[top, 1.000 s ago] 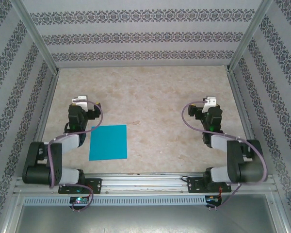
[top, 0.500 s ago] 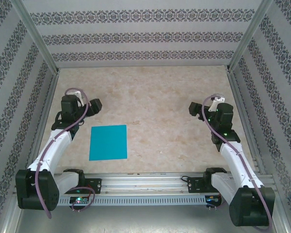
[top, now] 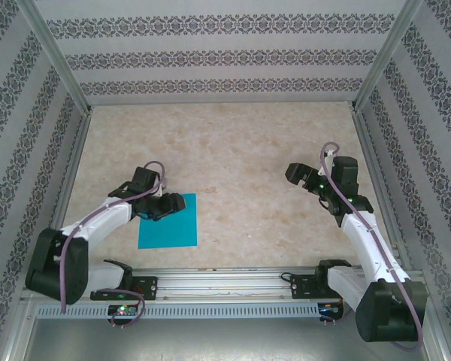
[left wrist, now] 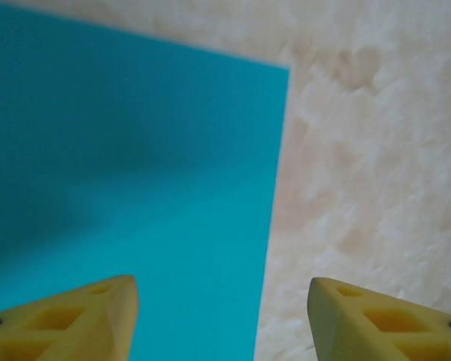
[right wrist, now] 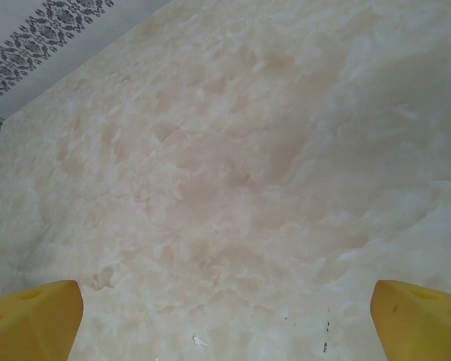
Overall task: Fold a paper plane with a square sheet of paper (fold left side to right side)
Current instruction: Move the square sheet of paper to the center of the table.
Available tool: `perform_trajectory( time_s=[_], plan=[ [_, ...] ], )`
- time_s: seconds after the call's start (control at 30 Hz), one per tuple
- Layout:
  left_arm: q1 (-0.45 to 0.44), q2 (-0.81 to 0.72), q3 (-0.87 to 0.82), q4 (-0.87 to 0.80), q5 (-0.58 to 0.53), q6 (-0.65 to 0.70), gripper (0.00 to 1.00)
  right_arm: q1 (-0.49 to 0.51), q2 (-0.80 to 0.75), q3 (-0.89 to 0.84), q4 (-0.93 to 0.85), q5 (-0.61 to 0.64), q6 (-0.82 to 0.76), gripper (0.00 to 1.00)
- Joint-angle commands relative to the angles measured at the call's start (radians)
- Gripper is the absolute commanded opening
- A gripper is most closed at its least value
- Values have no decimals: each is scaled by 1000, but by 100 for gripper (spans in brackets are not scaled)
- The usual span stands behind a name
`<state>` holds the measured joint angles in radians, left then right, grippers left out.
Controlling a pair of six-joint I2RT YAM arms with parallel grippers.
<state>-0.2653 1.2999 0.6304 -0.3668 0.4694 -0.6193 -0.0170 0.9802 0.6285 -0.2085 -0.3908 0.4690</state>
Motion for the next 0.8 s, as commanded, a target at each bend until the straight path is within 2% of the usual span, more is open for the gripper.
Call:
perform_trajectory(
  time_s=[0.0,0.37,0.77],
  plan=[
    [-34,61,-9,43,-21,-52,60,6,-13,32,-28,-4,7,98],
    [-144,299,53,226,-23,-160,57,8,-14,57,-70,31,-7,98],
    [-281,627,393,325,-67,-281,54,9,-13,68,-135,78,-21,98]
  ],
)
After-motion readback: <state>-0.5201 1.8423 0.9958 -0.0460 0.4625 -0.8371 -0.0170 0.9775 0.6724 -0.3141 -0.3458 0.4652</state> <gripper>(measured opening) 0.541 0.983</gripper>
